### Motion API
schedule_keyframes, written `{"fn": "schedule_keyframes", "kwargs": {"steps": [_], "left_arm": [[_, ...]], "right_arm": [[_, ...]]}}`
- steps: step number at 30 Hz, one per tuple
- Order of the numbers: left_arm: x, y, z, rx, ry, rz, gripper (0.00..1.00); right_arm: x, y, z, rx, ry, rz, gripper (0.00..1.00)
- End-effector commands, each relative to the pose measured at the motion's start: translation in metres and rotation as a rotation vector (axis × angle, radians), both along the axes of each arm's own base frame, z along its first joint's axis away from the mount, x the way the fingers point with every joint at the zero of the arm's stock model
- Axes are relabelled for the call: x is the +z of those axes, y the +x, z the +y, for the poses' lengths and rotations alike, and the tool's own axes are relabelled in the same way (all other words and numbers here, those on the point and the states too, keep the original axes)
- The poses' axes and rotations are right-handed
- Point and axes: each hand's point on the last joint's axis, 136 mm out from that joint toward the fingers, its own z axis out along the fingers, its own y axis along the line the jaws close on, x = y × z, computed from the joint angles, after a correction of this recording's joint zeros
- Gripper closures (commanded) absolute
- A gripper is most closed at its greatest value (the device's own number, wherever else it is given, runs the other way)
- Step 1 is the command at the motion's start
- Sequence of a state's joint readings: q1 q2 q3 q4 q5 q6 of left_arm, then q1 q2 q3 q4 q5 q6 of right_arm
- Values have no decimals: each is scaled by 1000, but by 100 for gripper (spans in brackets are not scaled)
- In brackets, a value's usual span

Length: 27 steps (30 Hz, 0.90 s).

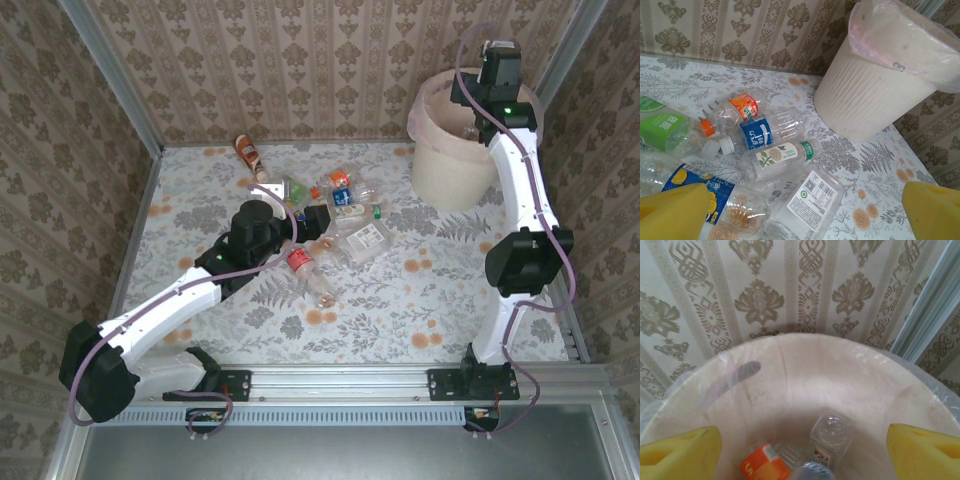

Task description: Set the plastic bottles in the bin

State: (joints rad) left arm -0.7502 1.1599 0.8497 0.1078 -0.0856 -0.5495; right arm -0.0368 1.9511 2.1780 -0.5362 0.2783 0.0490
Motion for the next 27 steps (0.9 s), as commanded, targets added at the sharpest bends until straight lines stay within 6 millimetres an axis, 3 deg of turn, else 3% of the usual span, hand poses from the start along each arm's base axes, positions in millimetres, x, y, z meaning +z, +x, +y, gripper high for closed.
{"fn": "schedule_keyframes", "kwargs": {"steps": [1,8,18,27], "left_arm": [[0,2,11,52,-8,6,0],[-12,6,24,123,3,44,0],[-29,14,46,220,-21,115,0],[-42,17,61,313,-1,171,0]], "right_arm": [[18,-11,-11,-52,-11,-17,9],[29,-31,-4,-26,21,-26,0],[33,-61,20,72,97,-78,0],[41,-102,69,214,180,-141,0]]}}
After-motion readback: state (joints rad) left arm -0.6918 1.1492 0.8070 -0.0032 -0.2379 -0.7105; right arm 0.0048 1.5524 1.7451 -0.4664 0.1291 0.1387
